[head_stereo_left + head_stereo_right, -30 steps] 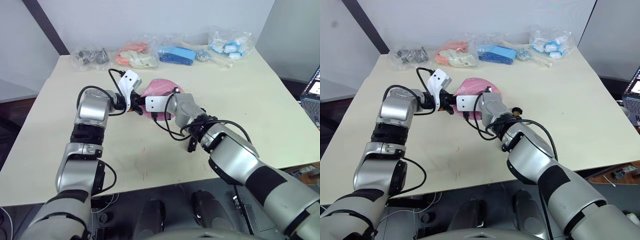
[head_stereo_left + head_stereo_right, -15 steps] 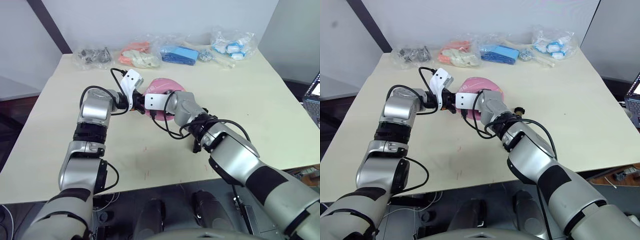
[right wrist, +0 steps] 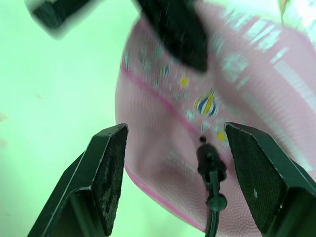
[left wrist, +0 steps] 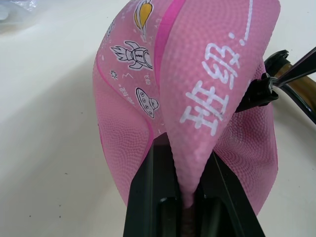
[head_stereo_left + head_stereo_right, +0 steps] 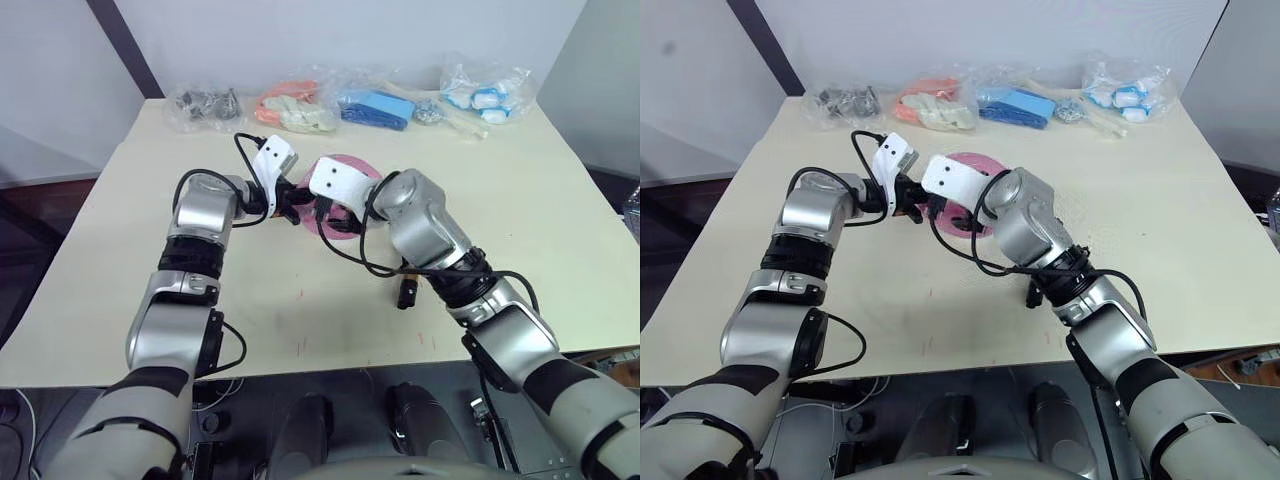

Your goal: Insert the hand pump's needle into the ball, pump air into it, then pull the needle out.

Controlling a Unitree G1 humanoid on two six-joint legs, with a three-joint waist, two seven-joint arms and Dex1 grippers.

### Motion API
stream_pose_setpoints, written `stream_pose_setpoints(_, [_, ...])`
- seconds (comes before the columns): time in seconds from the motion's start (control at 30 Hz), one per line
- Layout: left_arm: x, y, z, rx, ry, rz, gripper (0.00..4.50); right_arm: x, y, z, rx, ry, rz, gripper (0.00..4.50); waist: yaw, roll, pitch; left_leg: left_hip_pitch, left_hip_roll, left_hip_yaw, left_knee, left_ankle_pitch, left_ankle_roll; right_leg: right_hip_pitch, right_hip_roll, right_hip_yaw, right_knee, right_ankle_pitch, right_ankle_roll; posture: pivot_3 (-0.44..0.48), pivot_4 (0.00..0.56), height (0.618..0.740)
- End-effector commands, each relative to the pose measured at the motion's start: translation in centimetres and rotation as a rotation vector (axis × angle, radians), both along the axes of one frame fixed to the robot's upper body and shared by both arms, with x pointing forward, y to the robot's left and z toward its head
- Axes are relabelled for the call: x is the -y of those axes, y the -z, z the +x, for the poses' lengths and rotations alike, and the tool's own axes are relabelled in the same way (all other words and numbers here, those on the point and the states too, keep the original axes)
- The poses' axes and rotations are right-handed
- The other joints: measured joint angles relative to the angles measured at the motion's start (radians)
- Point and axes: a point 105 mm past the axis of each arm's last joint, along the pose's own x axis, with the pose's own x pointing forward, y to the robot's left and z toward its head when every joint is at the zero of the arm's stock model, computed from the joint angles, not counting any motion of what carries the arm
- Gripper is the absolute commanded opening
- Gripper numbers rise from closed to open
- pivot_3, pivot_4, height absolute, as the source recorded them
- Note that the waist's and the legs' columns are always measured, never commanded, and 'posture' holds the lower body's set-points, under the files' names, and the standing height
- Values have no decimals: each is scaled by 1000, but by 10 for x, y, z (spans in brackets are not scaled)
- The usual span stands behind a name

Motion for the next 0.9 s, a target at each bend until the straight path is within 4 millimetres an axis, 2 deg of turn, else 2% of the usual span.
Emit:
stream_pose_setpoints(0.03, [0,9,-2,-36,7,16,0,14,-19,-5,100,4,106,3284,2,0,0,-1,0,0,0,0,0,0,0,0,-1,0,0,0,150,740])
stream_pose_setpoints(0.13, [0,8,-2,-33,10,17,0,19,-30,-13,134,-10,308,3284,3,0,0,-1,0,1,0,0,0,0,0,0,-3,0,0,0,150,740])
stream_pose_setpoints(0.23, [-1,6,-2,-29,11,16,0,29,-18,-23,-70,-9,432,3284,3,0,0,-1,0,1,-2,0,0,0,0,0,-3,0,0,0,150,740])
stream_pose_setpoints(0.37, [0,4,-2,-25,18,12,0,42,-15,-24,-36,-9,420,3284,4,0,0,-1,1,2,-1,0,0,1,0,-1,-4,0,0,0,150,740])
stream_pose_setpoints(0.5, [4,2,-2,-22,36,4,0,51,-8,-8,1,-15,379,3284,3,0,0,-1,1,3,-1,0,0,1,1,0,-7,0,0,0,150,740])
stream_pose_setpoints(0.63, [6,1,-2,-21,41,2,0,52,-4,10,54,-47,323,3284,3,0,1,-1,1,4,-2,0,0,1,1,0,-7,0,0,0,150,740])
stream_pose_setpoints(0.83, [8,0,-1,-20,49,2,0,46,0,23,43,-119,274,3284,4,0,1,-2,1,4,-2,0,0,1,1,0,-8,0,0,0,150,740])
stream_pose_setpoints(0.87, [9,1,-1,-20,50,2,0,44,0,25,42,-129,264,2896,4,0,1,-2,1,4,-2,0,0,1,1,-1,-8,0,0,0,150,740])
stream_pose_setpoints(0.9, [9,1,-1,-19,51,2,0,42,1,26,42,-140,256,2744,4,0,1,-2,1,4,-2,0,0,1,1,-1,-8,0,0,0,150,740])
